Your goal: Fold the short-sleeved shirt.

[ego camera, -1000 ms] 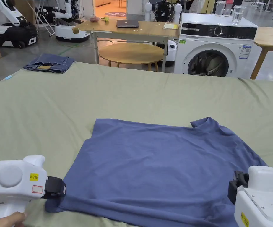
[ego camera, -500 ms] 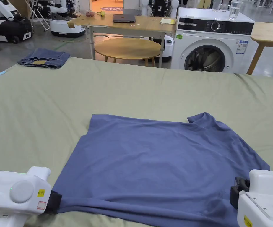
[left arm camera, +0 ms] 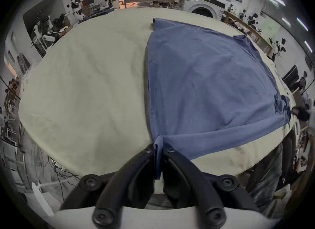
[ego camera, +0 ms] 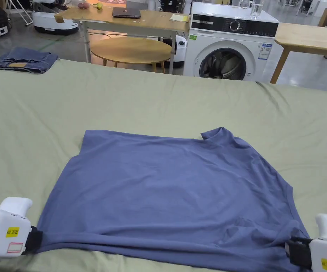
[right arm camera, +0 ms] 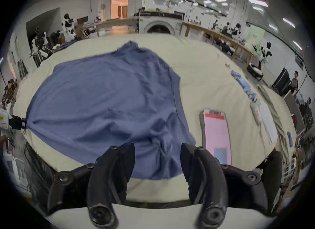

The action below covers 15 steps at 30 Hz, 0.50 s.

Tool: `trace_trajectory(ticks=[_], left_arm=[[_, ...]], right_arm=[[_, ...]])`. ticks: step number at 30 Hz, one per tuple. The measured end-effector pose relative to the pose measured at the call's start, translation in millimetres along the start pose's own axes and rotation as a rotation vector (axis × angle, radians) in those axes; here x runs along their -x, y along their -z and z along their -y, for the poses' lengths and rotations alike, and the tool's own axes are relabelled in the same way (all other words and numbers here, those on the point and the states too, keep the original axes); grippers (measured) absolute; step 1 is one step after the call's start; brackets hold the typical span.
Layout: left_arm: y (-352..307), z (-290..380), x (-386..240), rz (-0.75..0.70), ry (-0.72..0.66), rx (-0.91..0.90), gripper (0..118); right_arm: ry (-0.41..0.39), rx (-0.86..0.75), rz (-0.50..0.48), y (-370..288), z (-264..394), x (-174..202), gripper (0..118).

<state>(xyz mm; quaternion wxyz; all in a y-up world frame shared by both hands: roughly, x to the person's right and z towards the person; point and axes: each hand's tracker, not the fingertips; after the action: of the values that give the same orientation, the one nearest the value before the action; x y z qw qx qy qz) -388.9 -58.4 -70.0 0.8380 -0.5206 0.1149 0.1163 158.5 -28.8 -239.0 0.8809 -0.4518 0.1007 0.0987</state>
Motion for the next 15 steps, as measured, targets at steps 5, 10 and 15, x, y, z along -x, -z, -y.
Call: trace_trajectory(ticks=[5,10,15], left_arm=[[-4.9,0.7,2.4,0.020,-0.021,-0.009,1],[-7.1,1.3,0.8,0.019,-0.015,-0.017,1],[-16.7,-3.1,2.2,0.019,-0.010,-0.061,1]], right_arm=[[-0.004,0.132,-0.025,33.2,22.4,0.9,54],[0.037,0.079,-0.092,36.7,28.1,-0.4,2],[0.059,-0.015,-0.099,18.8,20.6,-0.9,1]])
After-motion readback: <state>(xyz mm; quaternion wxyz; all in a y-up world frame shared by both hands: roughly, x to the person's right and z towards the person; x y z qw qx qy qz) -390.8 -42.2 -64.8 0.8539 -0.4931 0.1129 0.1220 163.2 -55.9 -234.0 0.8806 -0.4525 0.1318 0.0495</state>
